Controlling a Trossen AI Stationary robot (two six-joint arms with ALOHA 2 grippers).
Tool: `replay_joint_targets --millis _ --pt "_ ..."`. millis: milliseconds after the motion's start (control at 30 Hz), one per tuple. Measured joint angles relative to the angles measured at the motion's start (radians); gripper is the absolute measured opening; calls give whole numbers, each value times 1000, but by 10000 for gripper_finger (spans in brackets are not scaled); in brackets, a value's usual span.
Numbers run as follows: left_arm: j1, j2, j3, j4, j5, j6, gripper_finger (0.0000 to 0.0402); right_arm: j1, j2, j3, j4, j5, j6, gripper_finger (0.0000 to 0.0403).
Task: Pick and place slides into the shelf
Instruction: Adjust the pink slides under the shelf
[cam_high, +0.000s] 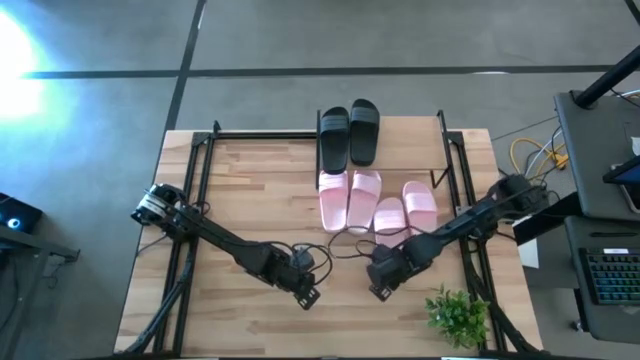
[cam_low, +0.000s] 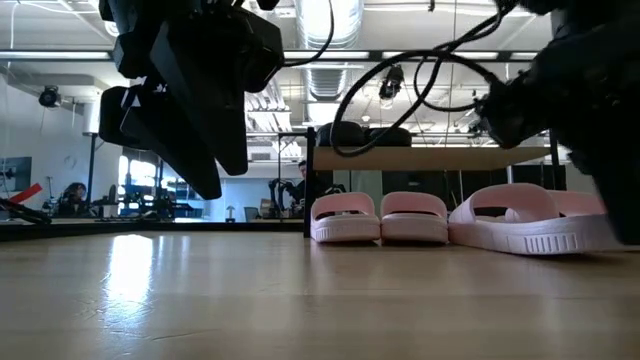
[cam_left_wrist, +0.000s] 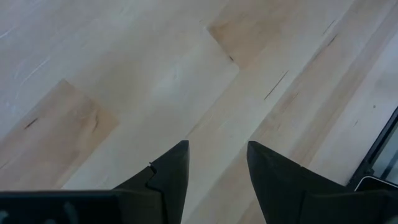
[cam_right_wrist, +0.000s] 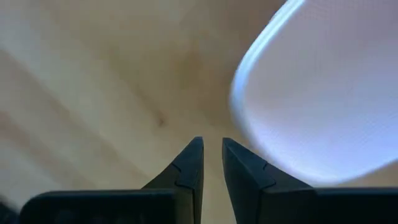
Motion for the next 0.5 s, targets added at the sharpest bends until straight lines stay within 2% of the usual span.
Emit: replay_joint_targets --millis 267,500 --pt "0 0 -2 -1 1 0 148 -72 -2 -7 -52 166 51 51" --pt "0 0 -2 0 -2 0 148 -129 -8 -21 -158 170 37 52"
